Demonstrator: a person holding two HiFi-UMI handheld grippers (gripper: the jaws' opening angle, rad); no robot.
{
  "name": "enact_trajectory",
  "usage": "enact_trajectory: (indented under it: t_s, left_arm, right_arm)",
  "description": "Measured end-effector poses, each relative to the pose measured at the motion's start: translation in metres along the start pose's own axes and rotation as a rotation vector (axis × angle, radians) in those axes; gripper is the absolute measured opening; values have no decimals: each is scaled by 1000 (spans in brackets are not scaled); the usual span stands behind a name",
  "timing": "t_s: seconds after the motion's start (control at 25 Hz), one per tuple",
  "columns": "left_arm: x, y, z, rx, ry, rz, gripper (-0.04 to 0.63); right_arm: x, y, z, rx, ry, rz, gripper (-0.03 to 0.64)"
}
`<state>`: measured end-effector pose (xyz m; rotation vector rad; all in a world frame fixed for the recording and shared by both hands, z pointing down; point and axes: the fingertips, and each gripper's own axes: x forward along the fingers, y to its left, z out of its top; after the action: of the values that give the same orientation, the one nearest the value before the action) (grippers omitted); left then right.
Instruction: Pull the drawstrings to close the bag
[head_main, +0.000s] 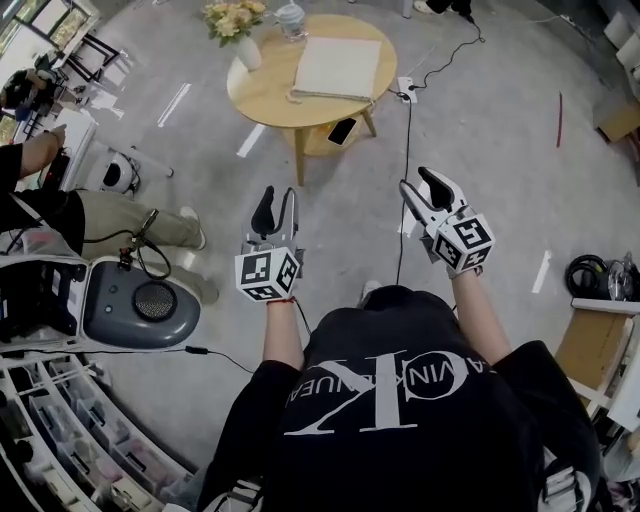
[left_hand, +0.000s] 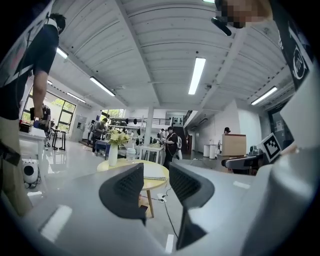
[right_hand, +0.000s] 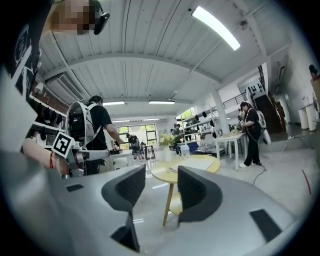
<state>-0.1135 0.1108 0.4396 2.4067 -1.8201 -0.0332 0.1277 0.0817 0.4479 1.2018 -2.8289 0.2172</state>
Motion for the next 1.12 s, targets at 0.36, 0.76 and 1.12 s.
enact_trajectory:
  t_s: [0.36, 0.76, 1.12]
  left_arm:
    - [51, 21, 1, 1, 22, 7, 155]
    - [127, 62, -4, 9, 76, -39, 161]
    - [196, 117, -22, -3, 153, -67, 169]
  right_arm:
    - [47, -30, -3, 27, 35, 18, 167]
    - [118, -61, -7, 69, 62, 0, 167]
    - [183, -94, -21, 100, 127, -48, 167]
